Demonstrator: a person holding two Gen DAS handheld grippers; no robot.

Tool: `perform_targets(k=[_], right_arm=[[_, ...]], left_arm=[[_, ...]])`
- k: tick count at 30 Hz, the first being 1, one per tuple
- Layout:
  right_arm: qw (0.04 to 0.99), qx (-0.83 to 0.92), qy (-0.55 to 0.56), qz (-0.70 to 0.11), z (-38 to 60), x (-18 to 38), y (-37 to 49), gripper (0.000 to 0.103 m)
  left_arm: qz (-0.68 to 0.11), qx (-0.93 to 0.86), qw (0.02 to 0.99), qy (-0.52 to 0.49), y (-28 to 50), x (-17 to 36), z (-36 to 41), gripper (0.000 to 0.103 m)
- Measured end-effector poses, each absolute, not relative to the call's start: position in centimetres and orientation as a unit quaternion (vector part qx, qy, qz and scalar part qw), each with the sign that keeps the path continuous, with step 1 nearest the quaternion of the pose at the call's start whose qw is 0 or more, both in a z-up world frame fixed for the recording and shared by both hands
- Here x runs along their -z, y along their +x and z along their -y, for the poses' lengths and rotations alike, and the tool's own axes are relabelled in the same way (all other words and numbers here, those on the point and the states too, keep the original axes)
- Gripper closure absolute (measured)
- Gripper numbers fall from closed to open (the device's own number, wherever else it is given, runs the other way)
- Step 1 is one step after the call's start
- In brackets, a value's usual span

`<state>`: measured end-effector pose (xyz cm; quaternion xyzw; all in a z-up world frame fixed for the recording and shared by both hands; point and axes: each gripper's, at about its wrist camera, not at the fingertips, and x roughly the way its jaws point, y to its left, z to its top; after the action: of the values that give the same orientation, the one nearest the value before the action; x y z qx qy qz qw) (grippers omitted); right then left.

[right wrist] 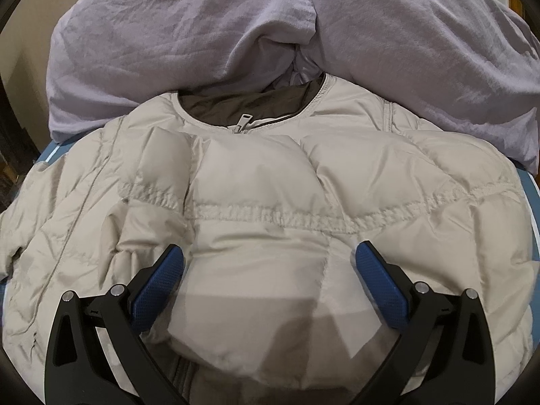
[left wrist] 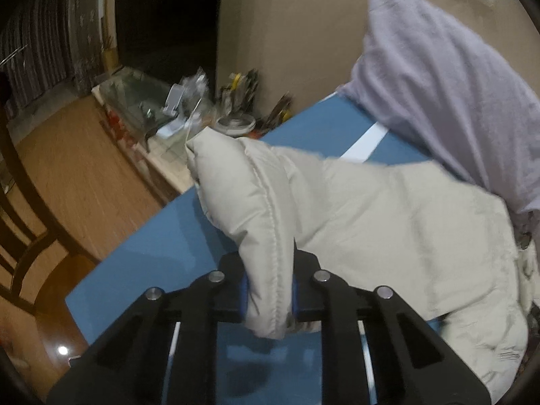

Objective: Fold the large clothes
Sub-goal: 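Fold the held sleeve across the jacket front and open the left gripper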

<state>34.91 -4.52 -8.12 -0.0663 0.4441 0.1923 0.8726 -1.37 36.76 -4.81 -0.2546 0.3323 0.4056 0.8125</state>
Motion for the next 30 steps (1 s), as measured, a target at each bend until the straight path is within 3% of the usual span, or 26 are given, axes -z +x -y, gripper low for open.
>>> perform_targets(k=[8, 15, 24, 30], right_arm=[[0.869, -0.206, -0.018, -0.450, 8.4, 4.9, 32.9, 0.001], [0.880, -0.192, -0.009, -0.435, 12.6, 3.5, 31.1, 0.001], [0.905, -0.150, -0.046, -0.396, 16.5, 4.2, 29.8, 0.001], [0.906, -0.154, -0.040, -0.392, 17.7, 5.4, 29.8, 0.001]], left_arm=[[-0.275, -0.337, 0.874, -0.218, 3.3, -3.0, -30.7, 0.086], [-0.267, -0.227, 0.918, -0.187, 10.5, -6.6, -22.2, 0.086], [-0.287, -0.102, 0.943, -0.137, 17.7, -6.2, -11.0, 0.086], [-0.328, -0.069, 0.933, -0.128, 21.7, -3.0, -6.5, 0.086]])
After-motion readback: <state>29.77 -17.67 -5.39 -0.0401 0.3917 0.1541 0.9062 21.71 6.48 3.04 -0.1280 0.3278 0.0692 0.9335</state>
